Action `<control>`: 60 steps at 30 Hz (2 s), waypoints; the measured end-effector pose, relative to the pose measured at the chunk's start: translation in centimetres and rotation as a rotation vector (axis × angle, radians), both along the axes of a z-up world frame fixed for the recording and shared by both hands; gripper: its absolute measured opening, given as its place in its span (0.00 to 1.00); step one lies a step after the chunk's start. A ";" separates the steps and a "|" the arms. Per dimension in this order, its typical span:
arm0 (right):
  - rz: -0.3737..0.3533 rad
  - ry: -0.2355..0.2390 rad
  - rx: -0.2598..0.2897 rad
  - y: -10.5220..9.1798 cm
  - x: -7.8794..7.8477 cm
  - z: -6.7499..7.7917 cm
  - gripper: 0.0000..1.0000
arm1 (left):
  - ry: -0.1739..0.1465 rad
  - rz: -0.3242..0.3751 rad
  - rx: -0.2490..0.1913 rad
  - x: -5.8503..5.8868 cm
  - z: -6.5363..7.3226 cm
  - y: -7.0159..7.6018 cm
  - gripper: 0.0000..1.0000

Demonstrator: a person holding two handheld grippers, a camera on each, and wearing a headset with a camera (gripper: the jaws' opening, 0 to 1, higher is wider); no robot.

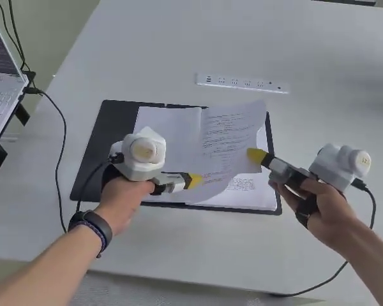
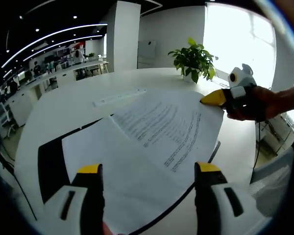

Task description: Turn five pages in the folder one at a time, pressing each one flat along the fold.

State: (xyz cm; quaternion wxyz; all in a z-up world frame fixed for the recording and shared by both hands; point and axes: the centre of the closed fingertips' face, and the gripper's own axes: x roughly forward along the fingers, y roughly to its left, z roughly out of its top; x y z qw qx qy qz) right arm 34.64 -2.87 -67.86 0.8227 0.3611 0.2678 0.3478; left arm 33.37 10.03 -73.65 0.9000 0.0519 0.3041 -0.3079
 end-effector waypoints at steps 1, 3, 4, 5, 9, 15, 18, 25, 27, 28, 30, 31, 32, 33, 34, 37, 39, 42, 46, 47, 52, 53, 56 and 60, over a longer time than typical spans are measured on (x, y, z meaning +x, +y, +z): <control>0.007 -0.009 0.000 0.4 0.0 0.2 0.00 | 0.000 0.003 0.002 -0.1 -0.1 0.4 0.76; 0.014 -0.013 0.000 0.9 0.0 0.4 0.00 | 0.003 0.006 0.006 -0.3 -0.2 0.8 0.76; 0.019 -0.016 0.000 1.2 -0.1 0.5 0.00 | 0.005 0.008 0.008 -0.4 -0.2 1.1 0.77; 0.028 -0.026 -0.004 1.5 -0.1 0.6 0.00 | 0.007 0.009 0.007 -0.5 -0.3 1.5 0.77; 0.042 -0.035 -0.002 2.5 -0.2 1.1 0.00 | 0.003 0.024 0.010 -0.9 -0.1 2.9 0.77; 0.064 -0.048 0.002 4.2 0.1 1.8 0.00 | -0.008 0.050 0.013 -1.2 0.2 5.2 0.77; 0.077 -0.056 0.007 5.3 0.2 2.1 0.00 | -0.013 0.063 0.017 -1.3 0.3 6.3 0.77; 0.130 -0.064 0.013 8.4 0.3 2.3 0.00 | -0.019 0.098 0.021 -1.8 0.4 8.7 0.78; 0.139 -0.063 0.013 9.0 0.3 2.3 0.00 | -0.020 0.105 0.019 -2.0 0.5 9.1 0.78; 0.143 -0.062 0.013 9.3 0.4 2.3 0.00 | -0.022 0.108 0.019 -2.1 0.5 9.4 0.78; 0.152 -0.058 0.016 10.1 0.5 2.2 0.00 | -0.025 0.110 0.021 -2.2 0.5 9.7 0.78; 0.158 -0.055 0.018 10.6 0.5 2.2 0.00 | -0.029 0.110 0.023 -2.4 0.6 9.9 0.78; 0.162 -0.055 0.019 10.9 0.5 2.2 0.00 | -0.030 0.111 0.024 -2.5 0.7 10.1 0.78; 0.171 -0.053 0.020 11.4 0.5 2.1 0.00 | -0.033 0.114 0.024 -2.6 0.7 10.3 0.78; 0.175 -0.051 0.019 11.7 0.5 2.1 0.00 | -0.033 0.116 0.024 -2.7 0.8 10.5 0.78; 0.192 -0.044 0.021 13.0 0.4 1.7 0.00 | -0.038 0.125 0.020 -3.0 0.9 11.1 0.78; 0.203 -0.036 0.021 13.7 0.3 1.4 0.00 | -0.040 0.130 0.019 -3.2 1.0 11.5 0.79; 0.227 -0.026 0.021 15.1 0.2 0.9 0.00 | -0.042 0.139 0.018 -3.8 1.4 12.0 0.79; 0.262 -0.018 0.015 16.9 -0.2 0.4 0.00 | -0.045 0.152 0.017 -4.5 1.9 12.6 0.79; 0.272 -0.014 0.013 17.2 -0.3 0.2 0.00 | -0.045 0.153 0.017 -4.7 2.0 12.7 0.79; 0.313 0.013 0.006 19.1 -1.0 -1.0 0.00 | -0.048 0.169 0.016 -5.4 2.6 13.5 0.79; 0.321 0.014 0.003 19.3 -1.2 -1.1 0.00 | -0.050 0.175 0.011 -5.5 2.7 13.6 0.79; 0.341 0.027 -0.004 20.0 -1.3 -1.8 0.00 | -0.051 0.183 0.010 -5.8 2.9 13.9 0.79; 0.359 0.042 -0.010 21.0 -1.4 -2.4 0.00 | -0.047 0.187 0.009 -6.0 3.0 14.1 0.80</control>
